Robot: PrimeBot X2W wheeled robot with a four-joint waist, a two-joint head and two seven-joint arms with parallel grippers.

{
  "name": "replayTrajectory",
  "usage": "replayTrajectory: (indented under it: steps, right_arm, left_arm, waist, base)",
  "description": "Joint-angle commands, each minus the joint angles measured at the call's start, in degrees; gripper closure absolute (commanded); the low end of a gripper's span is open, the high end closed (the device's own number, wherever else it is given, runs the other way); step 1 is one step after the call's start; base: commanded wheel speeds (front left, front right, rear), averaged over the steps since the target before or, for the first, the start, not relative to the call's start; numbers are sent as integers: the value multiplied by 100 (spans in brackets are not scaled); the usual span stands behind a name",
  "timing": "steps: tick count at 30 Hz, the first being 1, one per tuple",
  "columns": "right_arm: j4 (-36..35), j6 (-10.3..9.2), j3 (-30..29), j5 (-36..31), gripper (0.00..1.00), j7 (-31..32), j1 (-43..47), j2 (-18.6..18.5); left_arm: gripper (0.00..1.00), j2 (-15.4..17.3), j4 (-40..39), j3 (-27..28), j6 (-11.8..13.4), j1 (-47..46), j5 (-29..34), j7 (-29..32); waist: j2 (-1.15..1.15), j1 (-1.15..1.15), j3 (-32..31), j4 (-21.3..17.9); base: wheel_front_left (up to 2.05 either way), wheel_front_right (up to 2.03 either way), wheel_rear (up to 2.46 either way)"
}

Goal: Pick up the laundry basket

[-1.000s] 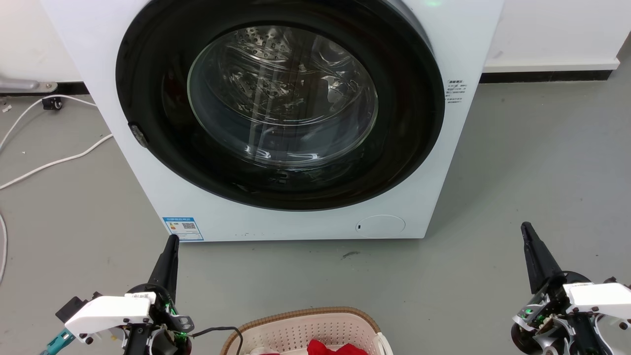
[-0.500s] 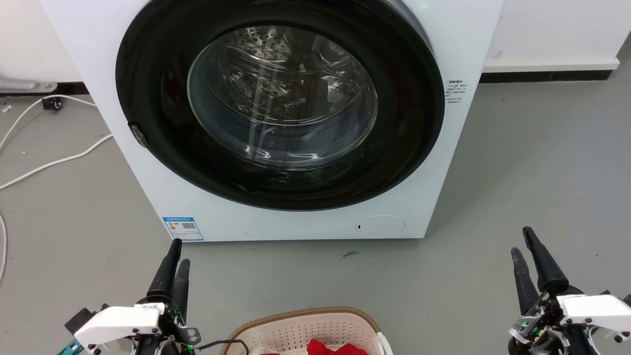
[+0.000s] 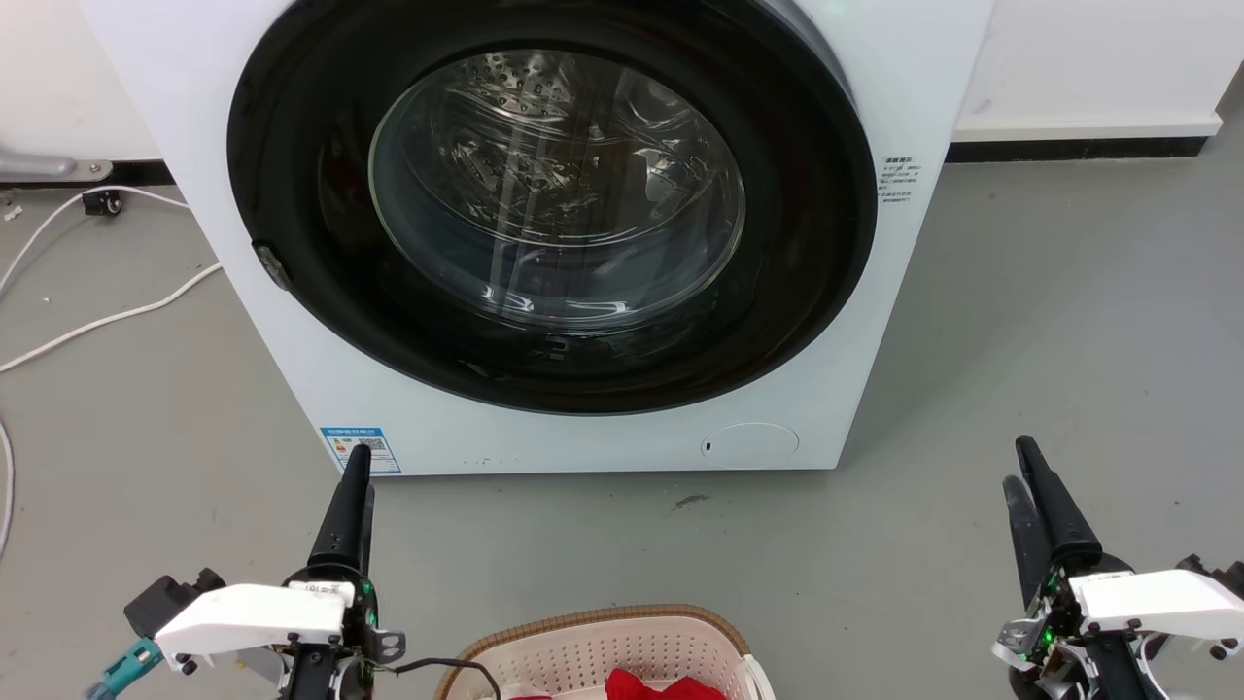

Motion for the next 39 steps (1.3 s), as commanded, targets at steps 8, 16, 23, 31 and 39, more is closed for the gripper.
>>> replayTrajectory:
  steps: [8,16,23,31,39]
  right_arm:
    - [-318,0,-35,-1140,0,-205,-88,-21]
    - [-533,0,6,-2218,0,-382,-51,25]
    - [-618,0,122,-3209,0,-524,-44,33]
    - [-625,0,168,-4334,0,-677,-19,37]
    - [-561,0,211,-5203,0,-818,17,42]
  left_arm:
    - [0,19,-374,-88,-7,-117,867,-211]
    - [0,19,-496,-198,91,-91,1846,-388]
    - [0,19,-526,-400,239,-91,2758,-529]
    - [0,20,-466,-572,394,-93,3609,-681]
    - [0,20,-404,-671,488,-78,4281,-819]
  waist:
    - [0,0,3,12]
    - [0,0,6,28]
    - [0,0,9,48]
    - [0,0,10,67]
    - [0,0,0,87]
  base:
    - [0,0,0]
    - [0,0,0]
    - [0,0,0]
    - [0,0,0]
    - [0,0,0]
